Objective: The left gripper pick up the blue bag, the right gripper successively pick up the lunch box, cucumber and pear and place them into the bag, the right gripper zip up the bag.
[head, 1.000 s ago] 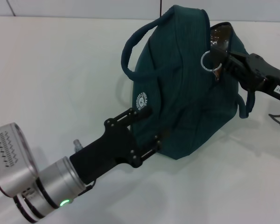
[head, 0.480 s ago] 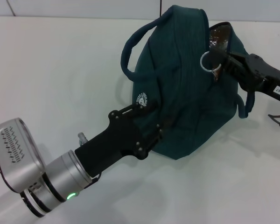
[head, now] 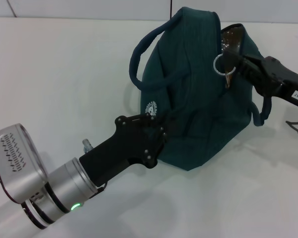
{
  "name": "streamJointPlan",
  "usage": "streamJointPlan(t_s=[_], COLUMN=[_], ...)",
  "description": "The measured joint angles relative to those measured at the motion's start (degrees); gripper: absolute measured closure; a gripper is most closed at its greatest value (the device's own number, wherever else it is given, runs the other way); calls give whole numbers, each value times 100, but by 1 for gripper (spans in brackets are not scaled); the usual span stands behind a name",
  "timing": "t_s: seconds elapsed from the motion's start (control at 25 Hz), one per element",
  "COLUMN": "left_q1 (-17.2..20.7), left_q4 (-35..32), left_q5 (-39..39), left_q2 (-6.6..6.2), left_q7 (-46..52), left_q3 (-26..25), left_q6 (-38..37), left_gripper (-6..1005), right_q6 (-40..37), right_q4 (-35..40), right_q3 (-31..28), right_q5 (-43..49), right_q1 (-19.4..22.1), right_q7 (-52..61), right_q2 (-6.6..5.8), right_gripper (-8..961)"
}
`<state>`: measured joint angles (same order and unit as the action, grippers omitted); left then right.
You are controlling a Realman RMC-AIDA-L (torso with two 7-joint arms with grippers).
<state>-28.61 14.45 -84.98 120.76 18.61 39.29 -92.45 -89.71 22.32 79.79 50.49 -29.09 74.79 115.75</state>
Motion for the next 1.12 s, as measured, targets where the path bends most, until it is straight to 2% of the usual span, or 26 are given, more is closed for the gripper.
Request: streamJointPlan(t_s=[0.52,1.12], left_q1=[149,425], left_q4=[-5,-199], left_q5=[-33,-85], left_q2=[1,0], left_q7=[-6,-7], left_q3=[55,362], left_q6=[182,392], left_gripper=[928,927], right_q6=[-64,-3], right_q4=[21,26], right_q3=[-124,-198], right_q5=[-227,-458], right_q1=[-2,-135], right_q7=[4,5], right_q2=[-11,-16], right_gripper=[947,947])
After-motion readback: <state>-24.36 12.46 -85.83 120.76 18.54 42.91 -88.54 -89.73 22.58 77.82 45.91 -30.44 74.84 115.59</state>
